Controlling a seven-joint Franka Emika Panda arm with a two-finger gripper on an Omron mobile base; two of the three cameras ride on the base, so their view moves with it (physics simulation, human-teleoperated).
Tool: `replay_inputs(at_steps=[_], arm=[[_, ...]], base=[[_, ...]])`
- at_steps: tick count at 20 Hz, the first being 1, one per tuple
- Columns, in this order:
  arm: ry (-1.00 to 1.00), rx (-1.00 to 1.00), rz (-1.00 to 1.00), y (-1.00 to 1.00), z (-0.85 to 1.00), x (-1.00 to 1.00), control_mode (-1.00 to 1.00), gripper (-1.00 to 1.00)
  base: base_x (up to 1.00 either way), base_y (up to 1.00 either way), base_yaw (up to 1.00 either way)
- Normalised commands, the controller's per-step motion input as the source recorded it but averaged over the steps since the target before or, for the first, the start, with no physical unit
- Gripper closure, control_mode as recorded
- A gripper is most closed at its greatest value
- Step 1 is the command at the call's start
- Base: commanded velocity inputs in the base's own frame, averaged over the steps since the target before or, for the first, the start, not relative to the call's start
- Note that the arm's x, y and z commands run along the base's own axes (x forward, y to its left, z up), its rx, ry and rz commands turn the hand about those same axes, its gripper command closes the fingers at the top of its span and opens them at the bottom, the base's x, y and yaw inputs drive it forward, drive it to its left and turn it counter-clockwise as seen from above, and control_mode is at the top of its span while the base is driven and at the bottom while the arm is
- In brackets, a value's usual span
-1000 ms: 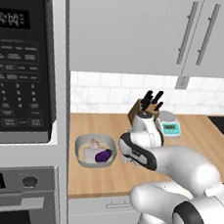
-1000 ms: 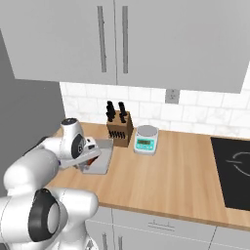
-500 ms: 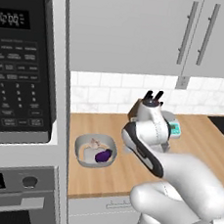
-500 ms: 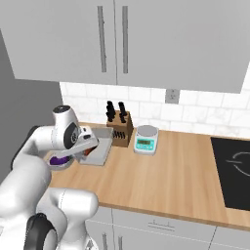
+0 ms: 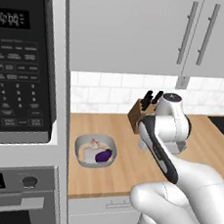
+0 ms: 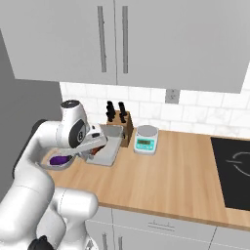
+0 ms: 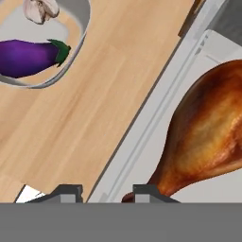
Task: Take the meat container that has the chicken drumstick and place it on the second highest rack of the freezer. Then take the vegetable container that has the garlic and eggplant and place it on the highest rack of the freezer.
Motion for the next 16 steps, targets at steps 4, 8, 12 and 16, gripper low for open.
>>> replay_inputs(at_steps=[4,8,12,16], arm=[[0.0,0.04,-0.1,-0.57,0.06,-0.26,-1.0,1.0],[0.0,0.0,-0.12,-0.17,0.08,-0.13,-1.0,1.0],[0.0,0.0,-0.02,0.0,0.21,0.04,-1.0,1.0],[0.0,-0.01,-0.01,0.04,0.23,-0.02,-1.0,1.0]], base=[[0.0,0.0,0.0],[0.0,0.0,0.0],[0.0,0.0,0.0],[0.0,0.0,0.0]])
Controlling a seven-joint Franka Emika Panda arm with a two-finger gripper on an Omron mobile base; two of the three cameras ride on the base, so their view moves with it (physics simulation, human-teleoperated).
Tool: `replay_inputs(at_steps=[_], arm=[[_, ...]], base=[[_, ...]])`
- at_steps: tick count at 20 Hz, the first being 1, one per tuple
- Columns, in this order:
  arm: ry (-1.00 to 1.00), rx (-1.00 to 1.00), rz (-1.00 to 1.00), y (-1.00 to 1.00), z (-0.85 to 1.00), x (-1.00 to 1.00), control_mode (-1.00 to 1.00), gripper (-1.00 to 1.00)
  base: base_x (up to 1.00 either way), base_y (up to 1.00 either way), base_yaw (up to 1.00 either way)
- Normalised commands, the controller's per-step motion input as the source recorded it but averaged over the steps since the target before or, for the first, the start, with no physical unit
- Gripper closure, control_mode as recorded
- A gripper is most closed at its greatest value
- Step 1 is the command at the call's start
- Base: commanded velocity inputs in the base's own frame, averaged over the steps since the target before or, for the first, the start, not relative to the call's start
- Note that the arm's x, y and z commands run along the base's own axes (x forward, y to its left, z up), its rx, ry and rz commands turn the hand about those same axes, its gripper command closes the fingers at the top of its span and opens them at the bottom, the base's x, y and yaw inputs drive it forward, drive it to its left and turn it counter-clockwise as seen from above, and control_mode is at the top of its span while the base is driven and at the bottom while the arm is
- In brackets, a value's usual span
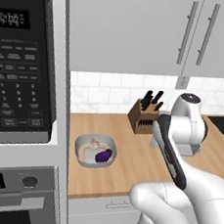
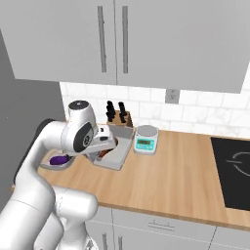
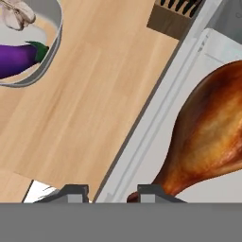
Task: Take the meat container that has the chicken drumstick and place it on the second highest rack of the freezer. Then take the vegetable container that has the garlic and eggplant and place it on the highest rack of the freezer.
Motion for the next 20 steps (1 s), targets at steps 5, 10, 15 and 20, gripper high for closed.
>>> replay_inputs(at_steps=[5,10,15,20], arm=[[0.0,-0.01,0.0,0.02,0.09,-0.1,-1.0,1.0],[0.0,0.0,0.0,0.01,0.01,-0.02,1.0,1.0],[0.0,0.0,0.0,0.0,0.0,0.0,1.0,1.0],[0.0,0.0,0.0,0.0,0.0,0.0,1.0,1.0]], base=[[0.0,0.0,0.0],[-0.25,0.01,0.0],[-0.99,-0.02,0.09],[-0.61,0.26,0.66]])
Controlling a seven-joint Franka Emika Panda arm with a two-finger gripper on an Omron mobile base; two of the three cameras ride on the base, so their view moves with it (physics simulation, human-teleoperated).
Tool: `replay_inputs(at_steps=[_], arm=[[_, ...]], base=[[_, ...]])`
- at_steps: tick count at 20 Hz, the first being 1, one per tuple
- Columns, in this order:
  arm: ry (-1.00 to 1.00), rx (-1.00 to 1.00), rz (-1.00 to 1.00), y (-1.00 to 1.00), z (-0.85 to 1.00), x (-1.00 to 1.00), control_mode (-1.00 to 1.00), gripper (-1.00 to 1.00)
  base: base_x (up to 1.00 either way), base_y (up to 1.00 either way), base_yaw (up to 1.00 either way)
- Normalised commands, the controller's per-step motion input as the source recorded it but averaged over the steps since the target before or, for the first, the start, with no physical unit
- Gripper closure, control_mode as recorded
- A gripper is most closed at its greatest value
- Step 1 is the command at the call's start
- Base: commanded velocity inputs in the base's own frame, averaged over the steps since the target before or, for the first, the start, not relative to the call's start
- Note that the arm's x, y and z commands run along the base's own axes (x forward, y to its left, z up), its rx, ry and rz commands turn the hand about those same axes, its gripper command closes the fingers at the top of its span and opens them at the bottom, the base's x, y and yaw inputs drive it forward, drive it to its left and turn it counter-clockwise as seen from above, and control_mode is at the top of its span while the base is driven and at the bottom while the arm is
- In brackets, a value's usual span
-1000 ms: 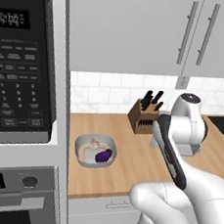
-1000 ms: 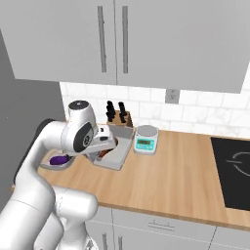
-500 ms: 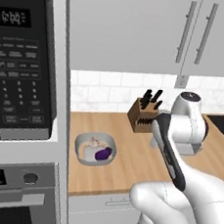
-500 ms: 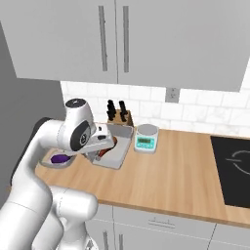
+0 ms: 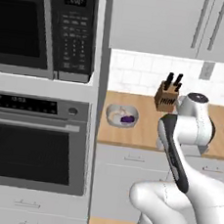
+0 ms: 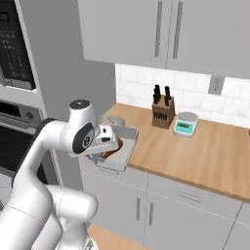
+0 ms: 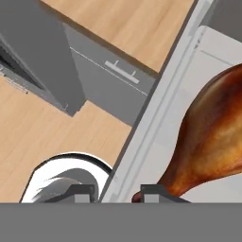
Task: Take the meat container that has the chicken drumstick and place it on the second highest rack of the freezer. Then take the vegetable container that has the garlic and eggplant and place it on the highest rack of the freezer.
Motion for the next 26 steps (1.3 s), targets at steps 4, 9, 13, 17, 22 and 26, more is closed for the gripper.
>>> replay_inputs(at_steps=[4,9,13,17,22,26], arm=[[0.0,0.0,0.0,0.0,0.0,0.0,1.0,1.0],[0.0,0.0,0.0,0.0,0.0,0.0,1.0,1.0],[0.0,0.0,0.0,0.0,0.0,0.0,1.0,1.0],[0.0,0.0,0.0,0.0,0.0,0.0,1.0,1.0],[0.0,0.0,0.0,0.0,0.0,0.0,1.0,1.0],[0.0,0.0,0.0,0.0,0.0,0.0,1.0,1.0]], base=[[-0.07,0.37,0.95],[0.16,0.25,0.86],[0.47,0.25,0.76],[0.57,0.35,0.39],[1.0,0.71,0.12],[1.0,0.79,0.07]])
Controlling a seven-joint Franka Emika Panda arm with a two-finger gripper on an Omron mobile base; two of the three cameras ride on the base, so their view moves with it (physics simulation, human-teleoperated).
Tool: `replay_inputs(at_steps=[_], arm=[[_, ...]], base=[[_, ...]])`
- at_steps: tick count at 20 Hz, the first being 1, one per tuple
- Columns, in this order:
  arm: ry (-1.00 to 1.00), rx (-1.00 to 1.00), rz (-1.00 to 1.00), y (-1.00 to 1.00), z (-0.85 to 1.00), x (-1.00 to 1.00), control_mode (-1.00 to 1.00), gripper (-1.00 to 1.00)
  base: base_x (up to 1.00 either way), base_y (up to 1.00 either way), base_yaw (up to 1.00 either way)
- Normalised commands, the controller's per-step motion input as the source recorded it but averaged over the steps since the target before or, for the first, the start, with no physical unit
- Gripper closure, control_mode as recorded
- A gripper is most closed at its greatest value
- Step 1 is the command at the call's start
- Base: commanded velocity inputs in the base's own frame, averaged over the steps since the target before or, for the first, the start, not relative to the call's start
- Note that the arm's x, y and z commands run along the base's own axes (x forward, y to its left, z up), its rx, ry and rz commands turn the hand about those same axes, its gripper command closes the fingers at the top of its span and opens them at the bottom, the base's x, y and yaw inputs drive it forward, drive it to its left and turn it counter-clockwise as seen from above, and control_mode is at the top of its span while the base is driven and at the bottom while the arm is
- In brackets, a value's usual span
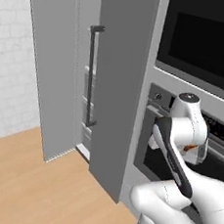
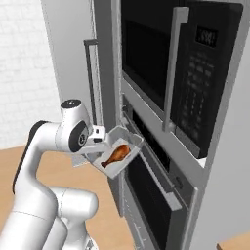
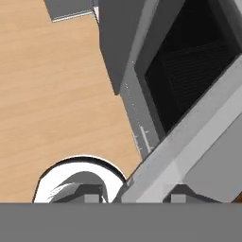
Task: Take the meat container that has the chicken drumstick and place it on the second highest rack of the freezer. Then take the vegetable container that has the garlic and eggplant and place it on the highest rack of the freezer.
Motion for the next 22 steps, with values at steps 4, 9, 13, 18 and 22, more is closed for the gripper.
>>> replay_inputs(at_steps=[4,9,13,18,22], arm=[[0.0,0.0,0.0,0.0,0.0,0.0,1.0,1.0],[0.0,0.0,0.0,0.0,0.0,0.0,1.0,1.0],[0.0,0.0,0.0,0.0,0.0,0.0,1.0,1.0],[0.0,0.0,0.0,0.0,0.0,0.0,1.0,1.0],[0.0,0.0,0.0,0.0,0.0,0.0,1.0,1.0]], base=[[0.69,0.86,0.02],[0.48,0.86,0.02],[0.69,0.68,0.01],[0.87,0.39,0.0],[0.79,0.11,-0.02]])
